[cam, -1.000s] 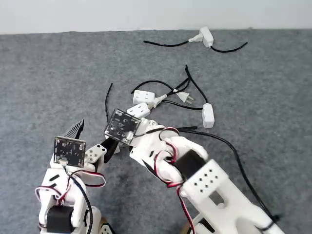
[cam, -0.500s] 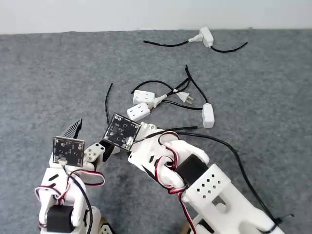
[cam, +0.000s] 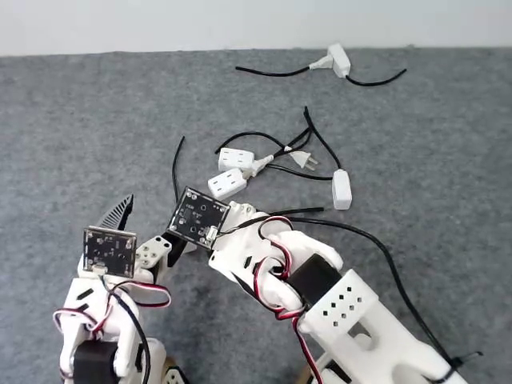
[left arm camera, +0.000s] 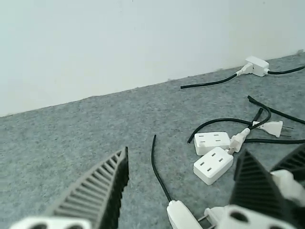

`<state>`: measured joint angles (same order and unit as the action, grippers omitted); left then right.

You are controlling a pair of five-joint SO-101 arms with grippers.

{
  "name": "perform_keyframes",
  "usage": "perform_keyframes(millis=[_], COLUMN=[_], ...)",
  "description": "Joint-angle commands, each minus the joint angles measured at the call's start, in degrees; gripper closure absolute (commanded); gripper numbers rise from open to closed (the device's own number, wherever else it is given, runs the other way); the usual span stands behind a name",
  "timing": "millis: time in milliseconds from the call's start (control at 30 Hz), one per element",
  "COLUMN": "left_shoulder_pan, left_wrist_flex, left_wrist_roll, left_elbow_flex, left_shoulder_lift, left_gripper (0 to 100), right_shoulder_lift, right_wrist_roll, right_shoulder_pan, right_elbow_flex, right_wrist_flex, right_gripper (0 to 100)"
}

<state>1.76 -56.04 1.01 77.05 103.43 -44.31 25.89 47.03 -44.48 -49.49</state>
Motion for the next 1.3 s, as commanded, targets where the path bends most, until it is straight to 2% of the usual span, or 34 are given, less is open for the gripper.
perform_keyframes(millis=[0, 667, 867, 1267], left_shoulder_pan=[-0.1, -0.5, -7.3, -4.1], left_wrist_flex=[-1.9, -5.5, -4.5, -0.4], left_wrist_roll=[0.4, 0.3, 0.4, 0.7], left_elbow_flex=[-3.9, -8.0, -4.2, 0.0], left_shoulder_lift=[1.1, 1.1, 1.1, 1.1], left_gripper=[65, 65, 65, 65], right_shoulder_lift=[-2.0, -1.9, -2.2, -2.6], right_wrist_roll=[-0.6, -0.7, -0.8, -0.8], right_shoulder_pan=[0.8, 0.8, 1.1, 1.0], right_elbow_flex=[0.9, 0.9, 0.9, 1.1], right_wrist_flex=[1.0, 0.9, 0.1, -1.9], right_gripper=[99.1, 99.1, 99.1, 99.1])
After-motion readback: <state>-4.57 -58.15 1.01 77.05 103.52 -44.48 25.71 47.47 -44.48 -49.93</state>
